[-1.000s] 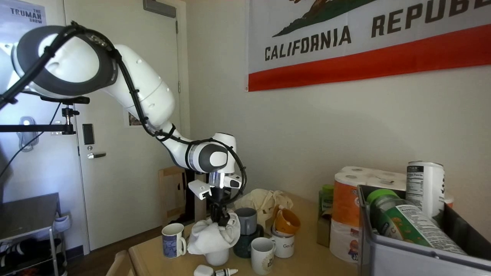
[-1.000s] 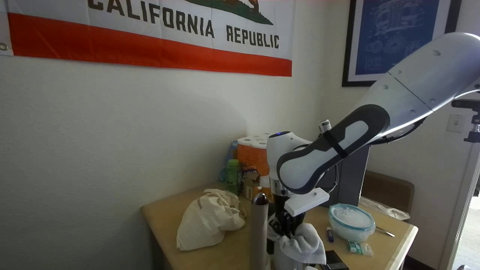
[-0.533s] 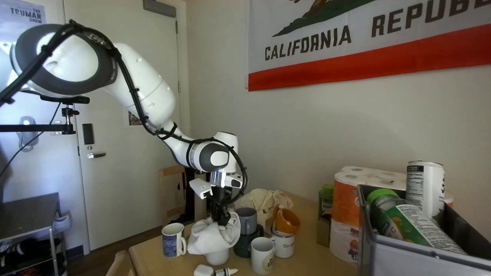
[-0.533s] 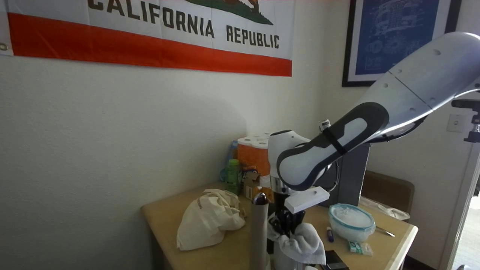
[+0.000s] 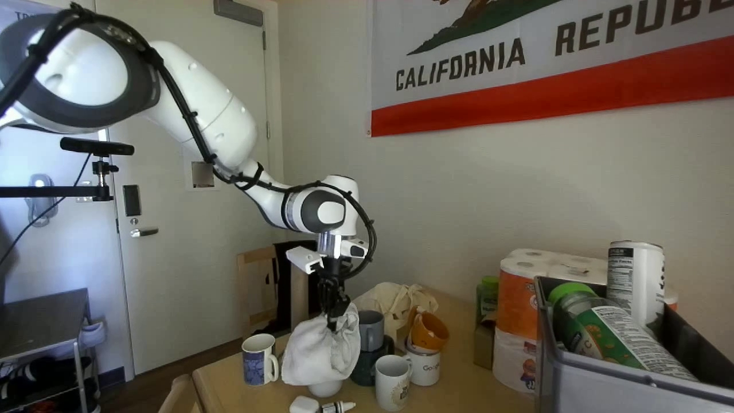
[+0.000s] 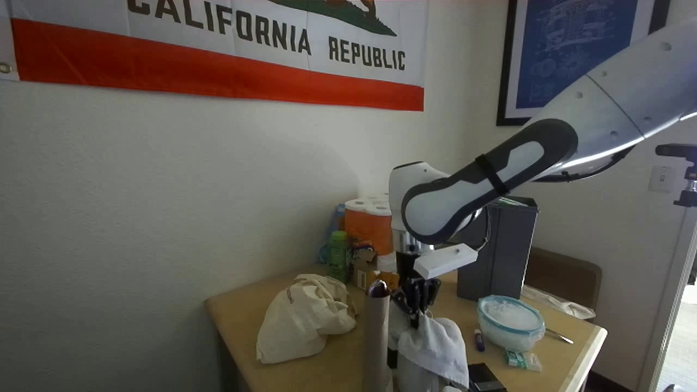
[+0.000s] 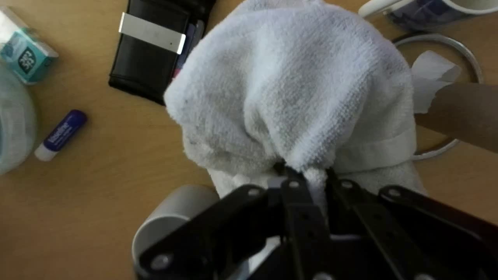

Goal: Use the towel to wipe in a mug

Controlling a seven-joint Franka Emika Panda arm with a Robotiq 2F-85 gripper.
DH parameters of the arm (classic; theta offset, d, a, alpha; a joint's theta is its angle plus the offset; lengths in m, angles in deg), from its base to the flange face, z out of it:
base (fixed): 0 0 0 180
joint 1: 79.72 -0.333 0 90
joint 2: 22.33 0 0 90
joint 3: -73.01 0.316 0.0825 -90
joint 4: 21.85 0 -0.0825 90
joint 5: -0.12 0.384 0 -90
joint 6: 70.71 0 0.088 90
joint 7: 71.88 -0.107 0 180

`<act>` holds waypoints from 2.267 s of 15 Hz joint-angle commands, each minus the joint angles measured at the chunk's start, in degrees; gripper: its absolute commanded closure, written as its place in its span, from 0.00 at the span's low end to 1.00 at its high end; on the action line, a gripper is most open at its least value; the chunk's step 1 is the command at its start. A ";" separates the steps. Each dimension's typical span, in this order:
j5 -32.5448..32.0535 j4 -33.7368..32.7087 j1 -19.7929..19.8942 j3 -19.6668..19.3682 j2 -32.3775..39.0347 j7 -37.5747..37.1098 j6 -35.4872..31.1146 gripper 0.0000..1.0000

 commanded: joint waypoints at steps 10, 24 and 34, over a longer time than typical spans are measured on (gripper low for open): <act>-5.17 -16.29 5.39 -6.34 -5.79 -7.31 3.42 0.97; -21.95 -17.22 6.89 -16.48 12.11 -36.77 -15.29 0.97; -19.71 -19.51 3.70 -17.51 16.71 -36.24 -14.70 0.24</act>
